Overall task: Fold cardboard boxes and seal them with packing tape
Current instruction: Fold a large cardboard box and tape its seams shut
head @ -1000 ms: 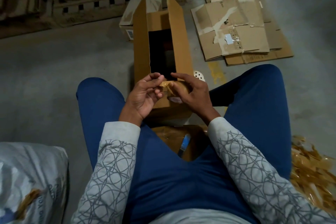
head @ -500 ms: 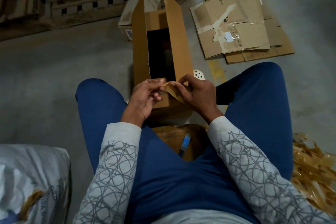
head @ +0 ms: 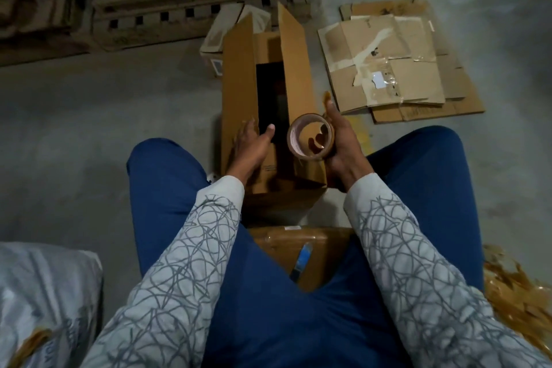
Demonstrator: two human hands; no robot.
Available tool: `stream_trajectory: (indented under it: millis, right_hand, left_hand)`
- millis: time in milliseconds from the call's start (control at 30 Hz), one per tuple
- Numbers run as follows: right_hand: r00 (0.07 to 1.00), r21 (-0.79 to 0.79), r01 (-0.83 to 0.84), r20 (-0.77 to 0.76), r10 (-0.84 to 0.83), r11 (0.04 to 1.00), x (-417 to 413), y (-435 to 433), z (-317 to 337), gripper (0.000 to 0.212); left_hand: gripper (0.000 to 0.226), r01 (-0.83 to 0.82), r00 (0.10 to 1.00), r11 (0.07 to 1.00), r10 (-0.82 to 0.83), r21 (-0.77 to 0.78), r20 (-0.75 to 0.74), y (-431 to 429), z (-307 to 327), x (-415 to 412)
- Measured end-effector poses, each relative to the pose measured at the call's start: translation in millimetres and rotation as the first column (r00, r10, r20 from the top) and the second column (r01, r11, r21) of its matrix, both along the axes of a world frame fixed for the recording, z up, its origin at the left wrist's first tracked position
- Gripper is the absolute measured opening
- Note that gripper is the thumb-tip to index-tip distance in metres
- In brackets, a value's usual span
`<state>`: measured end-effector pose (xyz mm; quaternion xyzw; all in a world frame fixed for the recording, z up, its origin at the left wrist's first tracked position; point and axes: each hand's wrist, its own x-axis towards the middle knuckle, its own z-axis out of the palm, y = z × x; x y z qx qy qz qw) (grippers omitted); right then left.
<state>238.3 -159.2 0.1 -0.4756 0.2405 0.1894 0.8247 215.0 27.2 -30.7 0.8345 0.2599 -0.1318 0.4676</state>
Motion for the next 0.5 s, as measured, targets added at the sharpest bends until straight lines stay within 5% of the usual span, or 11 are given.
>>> stream_trajectory:
  millis: [100,333,500]
  right_hand:
    - [0.992,0.069,0.013,-0.127,-0.004,0.998,16,9,-15,0.033]
    - [0.967,-0.149,-0.195,-0.193,0.165,0.970,57,34,-62,0.053]
    - [0.976,-0.138,-0.145,-0.184,0.118,0.980,114,53,-101,0.050]
  left_hand:
    - [0.077,0.136,0.991,0.988,-0.135,0.077,-0.021,1,-12,14]
    - [0.071,0.391,0.917,0.900,-0.398,0.195,0.001,16,-59,67]
    - [0.067,0.474,0.842,0.791,-0.535,0.387,0.063,39,-95,129]
